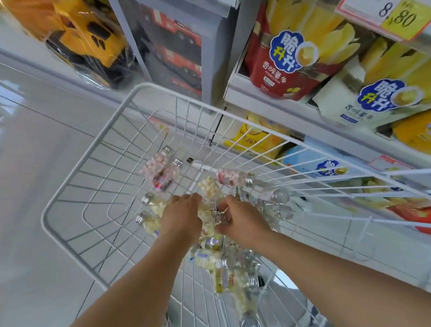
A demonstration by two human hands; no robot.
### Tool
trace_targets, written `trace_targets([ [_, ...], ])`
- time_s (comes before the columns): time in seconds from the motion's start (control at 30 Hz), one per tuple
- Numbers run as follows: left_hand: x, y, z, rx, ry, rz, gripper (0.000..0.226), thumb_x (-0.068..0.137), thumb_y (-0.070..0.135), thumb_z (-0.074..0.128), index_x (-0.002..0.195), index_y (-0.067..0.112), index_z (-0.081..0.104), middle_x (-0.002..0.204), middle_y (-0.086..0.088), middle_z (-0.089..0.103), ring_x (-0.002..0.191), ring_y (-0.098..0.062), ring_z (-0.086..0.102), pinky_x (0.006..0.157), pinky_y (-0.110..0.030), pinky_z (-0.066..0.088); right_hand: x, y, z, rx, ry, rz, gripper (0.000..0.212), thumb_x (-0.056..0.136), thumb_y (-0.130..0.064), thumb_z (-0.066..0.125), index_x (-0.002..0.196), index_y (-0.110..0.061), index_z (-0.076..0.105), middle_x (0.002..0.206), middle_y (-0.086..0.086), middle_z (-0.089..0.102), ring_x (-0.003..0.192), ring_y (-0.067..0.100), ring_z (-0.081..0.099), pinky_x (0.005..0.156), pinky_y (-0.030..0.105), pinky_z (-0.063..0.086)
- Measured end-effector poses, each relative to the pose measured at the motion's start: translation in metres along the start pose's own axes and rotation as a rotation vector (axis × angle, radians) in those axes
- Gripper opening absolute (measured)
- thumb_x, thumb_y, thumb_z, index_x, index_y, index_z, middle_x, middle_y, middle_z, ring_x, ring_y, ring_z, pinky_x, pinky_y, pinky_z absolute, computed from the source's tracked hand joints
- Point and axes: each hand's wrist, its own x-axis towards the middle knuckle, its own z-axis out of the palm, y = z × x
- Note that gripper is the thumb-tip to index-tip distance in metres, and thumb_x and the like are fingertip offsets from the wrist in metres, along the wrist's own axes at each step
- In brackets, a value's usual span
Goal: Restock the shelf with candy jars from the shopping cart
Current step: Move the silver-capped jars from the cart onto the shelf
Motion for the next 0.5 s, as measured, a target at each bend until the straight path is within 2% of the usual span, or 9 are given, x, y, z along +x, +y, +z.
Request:
trace_targets([
  [0.07, 0.004, 0.0, 0.002, 0.043, 0.005, 0.018, 0.058, 0.088, 0.003, 0.054, 0.14, 0.025, 0.044, 0.138, 0.0, 0.048, 0.13, -0.023, 0.036, 0.101, -0.035, 0.038, -0.001, 0.003, -0.001, 0.045, -0.01, -0.007, 0.046, 0.085, -0.021, 0.071, 0.126, -0.019, 0.052, 0.083, -0.017, 0.053, 0.086, 0.012, 0.058, 0.083, 0.029, 0.048],
  [0.2, 0.009, 0.002, 0.001, 0.139, 0.001, 0.027, 0.056, 0.088, 0.023, 0.066, 0.139, 0.028, 0.045, 0.131, -0.002, 0.045, 0.123, -0.023, 0.037, 0.101, -0.035, 0.039, -0.005, 0.007, -0.004, 0.084, -0.026, -0.039, 0.046, 0.088, -0.018, 0.068, 0.132, -0.024, 0.054, 0.112, -0.003, 0.066, 0.099, 0.017, 0.062, 0.091, 0.036, 0.051],
  [0.3, 0.01, 0.002, -0.005, 0.176, -0.007, 0.028, 0.056, 0.087, 0.033, 0.067, 0.137, 0.023, 0.046, 0.131, -0.004, 0.044, 0.124, -0.024, 0.036, 0.1, -0.035, 0.039, -0.005, 0.006, -0.008, 0.048, -0.026, -0.054, 0.038, 0.089, -0.02, 0.066, 0.126, -0.018, 0.059, 0.113, 0.002, 0.067, 0.102, 0.02, 0.062, 0.091, 0.036, 0.05],
  [0.4, 0.008, 0.003, -0.011, 0.0, 0.01, 0.001, 0.052, 0.088, 0.032, 0.066, 0.133, 0.016, 0.048, 0.13, -0.006, 0.05, 0.122, -0.025, 0.043, 0.098, -0.036, 0.042, -0.006, 0.004, -0.014, 0.041, 0.022, -0.049, 0.036, 0.089, -0.025, 0.066, 0.122, -0.013, 0.06, 0.111, 0.003, 0.066, 0.101, 0.021, 0.062, 0.087, 0.033, 0.05],
  [0.5, -0.002, 0.008, -0.026, -0.258, 0.023, -0.037, 0.043, 0.089, 0.029, 0.065, 0.126, 0.011, 0.052, 0.116, -0.009, 0.06, 0.1, -0.023, 0.055, 0.08, -0.031, 0.043, -0.014, -0.001, -0.026, 0.047, 0.072, -0.056, 0.034, 0.087, -0.028, 0.065, 0.117, -0.012, 0.062, 0.108, 0.005, 0.066, 0.098, 0.023, 0.061, 0.083, 0.033, 0.05],
])
